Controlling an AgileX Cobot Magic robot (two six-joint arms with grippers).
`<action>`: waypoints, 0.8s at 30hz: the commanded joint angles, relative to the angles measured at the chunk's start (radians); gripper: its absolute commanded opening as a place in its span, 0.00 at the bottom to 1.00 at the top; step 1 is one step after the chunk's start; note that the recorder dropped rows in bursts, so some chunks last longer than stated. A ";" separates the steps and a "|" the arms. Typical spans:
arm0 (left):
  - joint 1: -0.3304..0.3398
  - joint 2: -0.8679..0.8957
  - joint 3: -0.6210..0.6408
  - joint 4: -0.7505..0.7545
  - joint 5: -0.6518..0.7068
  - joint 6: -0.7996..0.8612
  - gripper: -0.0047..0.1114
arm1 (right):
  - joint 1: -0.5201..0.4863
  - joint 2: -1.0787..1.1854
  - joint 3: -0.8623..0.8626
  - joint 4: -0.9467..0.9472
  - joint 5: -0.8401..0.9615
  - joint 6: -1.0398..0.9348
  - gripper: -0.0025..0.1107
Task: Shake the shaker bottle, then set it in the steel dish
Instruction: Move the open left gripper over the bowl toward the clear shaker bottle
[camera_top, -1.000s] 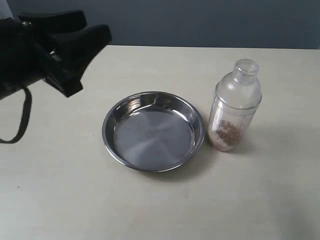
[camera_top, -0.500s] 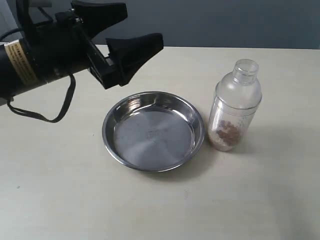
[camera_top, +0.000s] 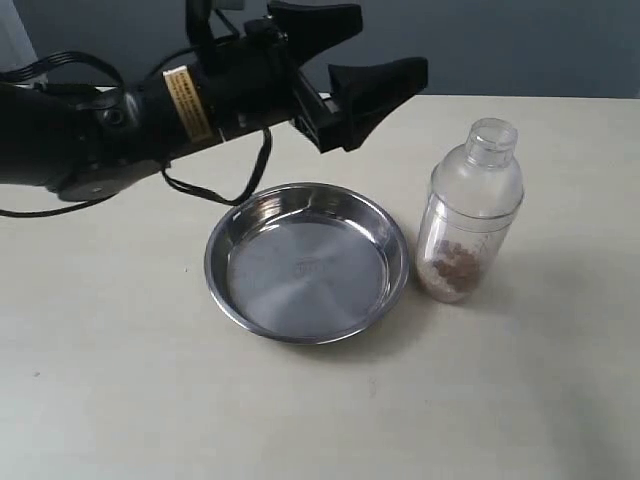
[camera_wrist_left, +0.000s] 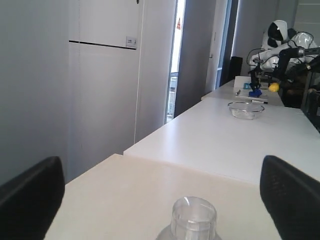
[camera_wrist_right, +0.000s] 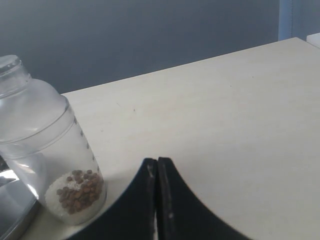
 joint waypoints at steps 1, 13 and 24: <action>-0.045 0.080 -0.098 0.003 -0.018 0.012 0.95 | 0.004 -0.005 0.002 -0.005 -0.009 -0.004 0.02; -0.115 0.317 -0.294 0.023 -0.069 -0.069 0.95 | 0.004 -0.005 0.002 -0.005 -0.009 -0.004 0.02; -0.115 0.356 -0.339 0.174 -0.098 -0.128 0.95 | 0.004 -0.005 0.002 -0.002 -0.009 -0.004 0.02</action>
